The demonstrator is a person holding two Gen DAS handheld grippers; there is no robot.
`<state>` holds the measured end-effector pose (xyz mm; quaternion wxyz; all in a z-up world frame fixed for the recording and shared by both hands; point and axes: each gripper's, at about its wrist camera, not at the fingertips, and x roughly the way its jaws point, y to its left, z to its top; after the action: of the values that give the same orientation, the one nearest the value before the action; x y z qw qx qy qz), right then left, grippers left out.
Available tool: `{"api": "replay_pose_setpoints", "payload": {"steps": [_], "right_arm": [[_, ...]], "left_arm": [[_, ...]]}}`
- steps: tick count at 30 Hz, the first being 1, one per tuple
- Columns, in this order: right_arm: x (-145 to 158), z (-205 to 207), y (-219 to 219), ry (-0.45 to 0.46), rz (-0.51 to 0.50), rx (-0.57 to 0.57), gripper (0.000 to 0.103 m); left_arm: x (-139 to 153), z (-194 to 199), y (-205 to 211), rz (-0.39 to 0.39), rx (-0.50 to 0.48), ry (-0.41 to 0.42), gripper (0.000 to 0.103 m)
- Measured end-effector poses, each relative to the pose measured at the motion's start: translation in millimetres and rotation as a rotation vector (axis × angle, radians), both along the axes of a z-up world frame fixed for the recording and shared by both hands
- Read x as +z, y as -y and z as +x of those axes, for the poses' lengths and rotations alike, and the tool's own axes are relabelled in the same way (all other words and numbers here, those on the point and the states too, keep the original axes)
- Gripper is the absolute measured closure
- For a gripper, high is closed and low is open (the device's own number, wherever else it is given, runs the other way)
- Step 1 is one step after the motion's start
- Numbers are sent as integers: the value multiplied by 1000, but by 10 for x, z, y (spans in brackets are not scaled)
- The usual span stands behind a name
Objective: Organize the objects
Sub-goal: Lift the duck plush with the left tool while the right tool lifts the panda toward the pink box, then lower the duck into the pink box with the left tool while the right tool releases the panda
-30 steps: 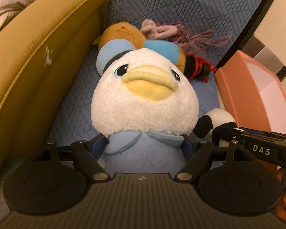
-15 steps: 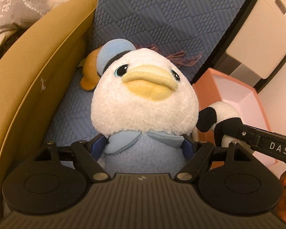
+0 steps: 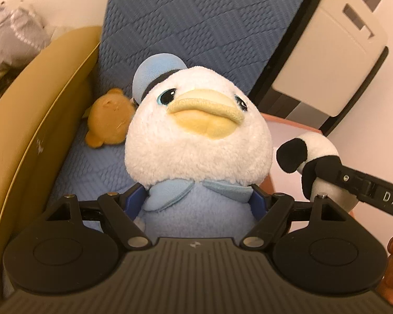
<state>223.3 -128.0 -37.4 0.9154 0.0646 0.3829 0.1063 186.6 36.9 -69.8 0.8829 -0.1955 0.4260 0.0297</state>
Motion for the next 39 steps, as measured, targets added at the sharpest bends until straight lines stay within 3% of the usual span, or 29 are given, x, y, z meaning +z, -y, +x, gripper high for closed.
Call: {"api": "replay_pose_setpoints", "payload": {"steps": [10,21,30,31,32,39], "right_arm": [[178,-109,349,47,17,-51,52],[172,-135,946,72,32,-126,52],[-122,89,1516,41,41,-165,53],[-159,120,1570,38,40,-169,58],[-209,161,1632,32,41,-173,73],[-717,491,2084,-67,79,-226,75]], "left_arm": [[257,109,394,3,-63,52,21],[264,495,995,2,-127,66,21],[-19,985,1565,16,-185,21,21],[-72,1059,1644,24,-194,11,21],[-118,1117,1698,25,-200,5,21],[-531,1501,2053,26,-235,-72,21]]}}
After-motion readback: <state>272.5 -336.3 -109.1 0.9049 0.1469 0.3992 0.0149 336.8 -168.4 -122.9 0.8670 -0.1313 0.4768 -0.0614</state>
